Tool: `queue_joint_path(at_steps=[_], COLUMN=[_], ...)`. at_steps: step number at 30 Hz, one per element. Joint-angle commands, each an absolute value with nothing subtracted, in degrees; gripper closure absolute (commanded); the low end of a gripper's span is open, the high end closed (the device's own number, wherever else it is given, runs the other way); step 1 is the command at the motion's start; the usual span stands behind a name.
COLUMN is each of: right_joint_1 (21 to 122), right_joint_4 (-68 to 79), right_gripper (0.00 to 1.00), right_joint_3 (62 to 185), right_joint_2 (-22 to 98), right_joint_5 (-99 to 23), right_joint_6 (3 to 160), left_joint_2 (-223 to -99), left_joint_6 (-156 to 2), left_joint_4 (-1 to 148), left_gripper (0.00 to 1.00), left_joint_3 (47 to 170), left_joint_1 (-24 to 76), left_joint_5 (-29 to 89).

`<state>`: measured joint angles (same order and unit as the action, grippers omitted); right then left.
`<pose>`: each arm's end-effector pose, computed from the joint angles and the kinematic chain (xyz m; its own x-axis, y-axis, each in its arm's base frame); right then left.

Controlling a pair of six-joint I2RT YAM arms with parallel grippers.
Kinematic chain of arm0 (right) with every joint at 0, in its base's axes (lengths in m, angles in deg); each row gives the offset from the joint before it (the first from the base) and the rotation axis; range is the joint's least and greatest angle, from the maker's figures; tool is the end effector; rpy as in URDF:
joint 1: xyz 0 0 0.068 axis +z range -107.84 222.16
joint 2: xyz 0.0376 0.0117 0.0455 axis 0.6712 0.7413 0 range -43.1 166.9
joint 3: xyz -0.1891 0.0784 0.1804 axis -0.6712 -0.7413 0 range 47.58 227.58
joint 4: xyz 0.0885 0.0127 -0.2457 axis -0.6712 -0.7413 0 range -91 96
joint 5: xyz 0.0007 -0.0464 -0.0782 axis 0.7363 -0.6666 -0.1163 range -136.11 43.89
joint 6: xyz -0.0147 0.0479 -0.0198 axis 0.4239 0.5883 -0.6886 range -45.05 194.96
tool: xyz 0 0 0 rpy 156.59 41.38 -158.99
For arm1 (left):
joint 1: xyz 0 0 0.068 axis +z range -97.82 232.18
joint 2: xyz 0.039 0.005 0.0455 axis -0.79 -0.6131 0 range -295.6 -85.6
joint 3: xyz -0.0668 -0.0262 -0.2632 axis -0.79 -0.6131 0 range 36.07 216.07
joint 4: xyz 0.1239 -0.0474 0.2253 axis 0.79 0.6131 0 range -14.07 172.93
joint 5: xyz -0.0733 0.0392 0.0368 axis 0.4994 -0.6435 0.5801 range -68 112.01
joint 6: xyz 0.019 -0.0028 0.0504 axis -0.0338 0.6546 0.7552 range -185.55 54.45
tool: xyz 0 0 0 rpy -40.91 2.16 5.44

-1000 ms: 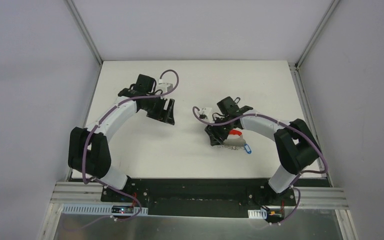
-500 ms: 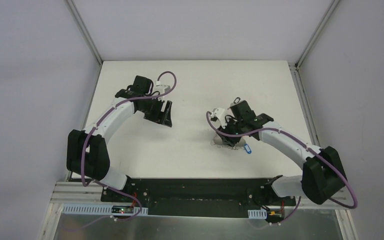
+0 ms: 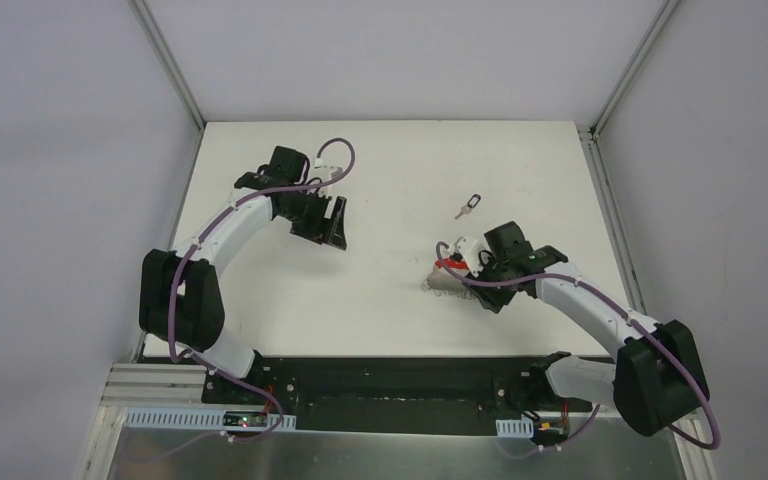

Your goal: Put the keys on the keyring

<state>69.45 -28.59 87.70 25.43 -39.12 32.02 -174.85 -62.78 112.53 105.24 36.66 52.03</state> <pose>0.1910 0.1034 0.1981 -0.2362 -0.8827 -0.4062 -0.9085 0.3489 -0.2299 0.3081 -0.1041 0.2620 -0.7803 0.2601 -0.5688 0.5349 0.7489 -0.3912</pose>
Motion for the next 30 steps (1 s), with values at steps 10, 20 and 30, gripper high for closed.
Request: queue_joint_path(at_steps=[10, 20, 30], right_joint_1=[69.16, 69.48, 70.03], right_joint_4=[-24.8, -22.82, -20.63], right_gripper=[0.6, 0.62, 0.67], right_joint_3=[87.86, 88.69, 87.59], right_joint_2=[28.94, 32.14, 32.88], right_joint_5=[-39.2, -39.45, -42.11], right_joint_6=[31.74, 31.59, 31.59], left_joint_2=[-175.07, -176.06, -176.38], left_joint_6=[-63.44, -63.61, -63.53], left_joint_4=[114.34, 114.51, 114.78], left_gripper=[0.28, 0.27, 0.28], left_joint_3=[107.79, 108.13, 108.41], left_joint_1=[36.63, 36.58, 36.63], left_joint_5=[54.15, 54.79, 55.28])
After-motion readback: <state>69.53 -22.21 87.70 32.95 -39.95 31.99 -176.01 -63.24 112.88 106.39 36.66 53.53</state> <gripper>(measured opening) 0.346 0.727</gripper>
